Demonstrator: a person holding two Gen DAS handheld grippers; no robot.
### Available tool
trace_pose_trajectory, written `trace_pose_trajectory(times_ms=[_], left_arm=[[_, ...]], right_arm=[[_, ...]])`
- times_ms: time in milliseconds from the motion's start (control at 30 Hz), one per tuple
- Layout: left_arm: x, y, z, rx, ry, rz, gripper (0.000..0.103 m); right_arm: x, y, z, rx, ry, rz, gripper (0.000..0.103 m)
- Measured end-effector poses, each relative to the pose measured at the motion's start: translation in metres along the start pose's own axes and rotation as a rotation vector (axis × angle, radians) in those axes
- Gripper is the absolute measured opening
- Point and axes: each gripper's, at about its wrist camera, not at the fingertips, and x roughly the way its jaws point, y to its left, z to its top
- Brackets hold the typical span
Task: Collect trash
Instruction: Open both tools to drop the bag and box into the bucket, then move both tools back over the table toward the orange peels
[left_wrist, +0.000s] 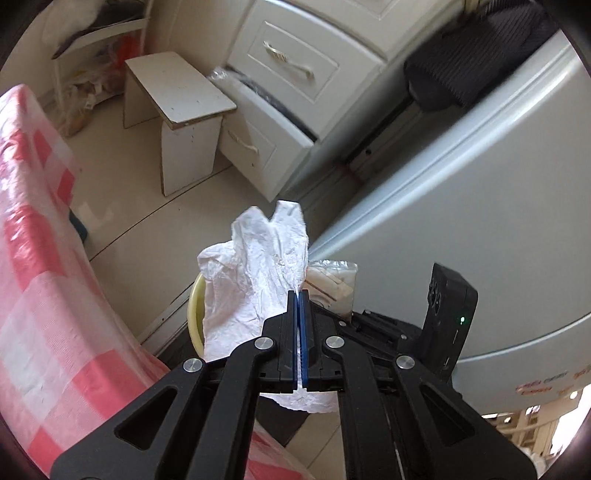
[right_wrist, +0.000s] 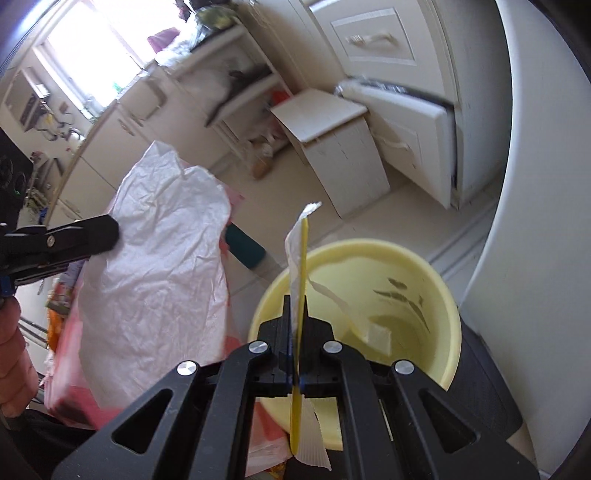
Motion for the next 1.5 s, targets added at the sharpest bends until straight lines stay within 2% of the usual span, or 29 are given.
trace_pose_trajectory(times_ms=[100,133,167,233,367,533,733,867,1133,1267,1367,1433,1500], left_arm=[[0.016,0.003,0.005,0.008,0.048,0.023,0.004],[0.019,0.004,0.005,0.003,0.056,0.023,0.007],[0.020,0.006,0.004,-0.004,0.060,0.023,0.013],[0.017,0.011,0.003,-0.014,0.060,0.040,0.024],[0.002,0.012,0.000,-0.036,0.020,0.049,0.041],[-0.036,0.016,-0.007,-0.088,-0.054,0.071,0.049],[-0.115,0.014,-0.026,-0.088,-0.196,0.148,0.059],[-0.175,0.020,-0.057,-0.101,-0.293,0.182,0.065],[-0.267,0.072,-0.133,-0.161,-0.386,0.321,0.073],[-0.329,0.115,-0.179,-0.266,-0.487,0.373,0.080],[-0.361,0.149,-0.209,-0.353,-0.552,0.398,0.082],[-0.373,0.171,-0.234,-0.420,-0.587,0.411,0.082],[-0.383,0.201,-0.263,-0.533,-0.609,0.404,0.082]], right_arm=[[0.013,-0.006,-0.004,0.022,0.031,-0.019,0.004],[0.017,-0.008,-0.006,0.030,0.043,-0.024,0.013],[0.019,-0.009,-0.008,0.040,0.050,-0.030,0.034],[0.019,-0.010,-0.011,0.045,0.045,-0.038,0.050],[0.011,-0.010,-0.018,0.060,0.034,-0.039,0.051],[-0.013,-0.005,-0.019,0.068,-0.002,-0.032,0.054],[-0.052,0.029,-0.013,-0.011,-0.075,-0.005,0.059],[-0.086,0.069,-0.002,-0.088,-0.150,0.033,0.064],[-0.137,0.170,0.012,-0.260,-0.263,0.150,0.071],[-0.156,0.233,0.011,-0.351,-0.292,0.238,0.076],[-0.160,0.281,0.006,-0.403,-0.295,0.310,0.080],[-0.157,0.311,-0.002,-0.435,-0.287,0.359,0.082],[-0.146,0.341,-0.014,-0.471,-0.271,0.398,0.084]])
